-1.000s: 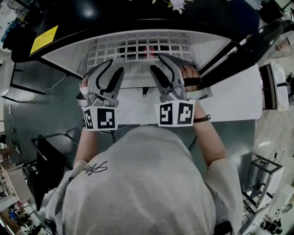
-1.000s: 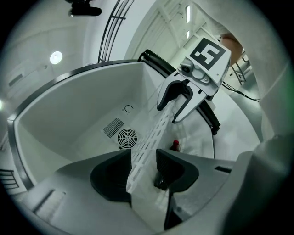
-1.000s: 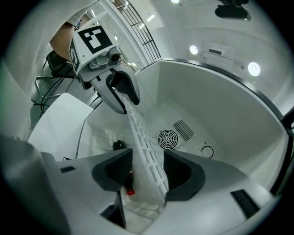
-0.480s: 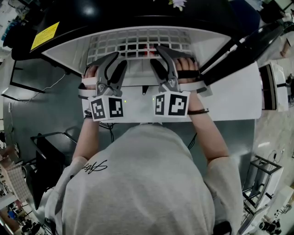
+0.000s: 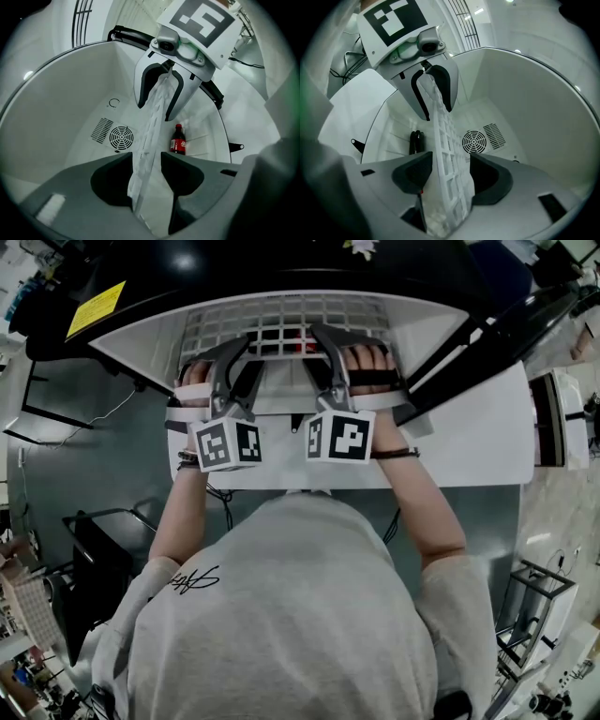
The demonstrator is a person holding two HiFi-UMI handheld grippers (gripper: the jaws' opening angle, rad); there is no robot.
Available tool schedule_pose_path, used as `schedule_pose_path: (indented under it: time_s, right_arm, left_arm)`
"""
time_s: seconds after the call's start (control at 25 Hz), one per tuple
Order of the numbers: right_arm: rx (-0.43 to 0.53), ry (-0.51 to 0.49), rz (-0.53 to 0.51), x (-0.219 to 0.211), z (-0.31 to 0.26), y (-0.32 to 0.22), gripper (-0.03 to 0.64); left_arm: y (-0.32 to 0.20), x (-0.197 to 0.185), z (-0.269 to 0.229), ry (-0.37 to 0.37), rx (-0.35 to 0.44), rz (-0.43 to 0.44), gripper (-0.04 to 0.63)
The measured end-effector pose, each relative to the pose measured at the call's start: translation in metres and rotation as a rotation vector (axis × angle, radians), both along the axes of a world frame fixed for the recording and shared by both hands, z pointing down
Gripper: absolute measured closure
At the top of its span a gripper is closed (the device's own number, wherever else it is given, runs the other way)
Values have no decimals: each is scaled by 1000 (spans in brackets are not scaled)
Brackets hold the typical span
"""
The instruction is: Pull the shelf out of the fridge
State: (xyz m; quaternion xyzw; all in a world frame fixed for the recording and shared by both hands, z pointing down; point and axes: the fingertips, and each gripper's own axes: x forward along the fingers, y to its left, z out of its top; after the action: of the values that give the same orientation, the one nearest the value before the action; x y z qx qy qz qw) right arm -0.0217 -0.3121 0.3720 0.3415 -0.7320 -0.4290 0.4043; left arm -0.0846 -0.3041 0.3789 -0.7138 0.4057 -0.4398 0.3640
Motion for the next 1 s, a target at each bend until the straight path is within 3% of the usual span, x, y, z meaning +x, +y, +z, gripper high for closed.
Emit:
schedule_pose_path:
  time_s: [0.48,1.0]
  right_arm:
    - [31,47,15,-9,3,-21,390]
    - [36,58,15,-17,8,-34,390]
  left_arm:
    - [-13,8,1,-67,20,-6,422]
    - [-31,11,-1,-43,22,-40,422]
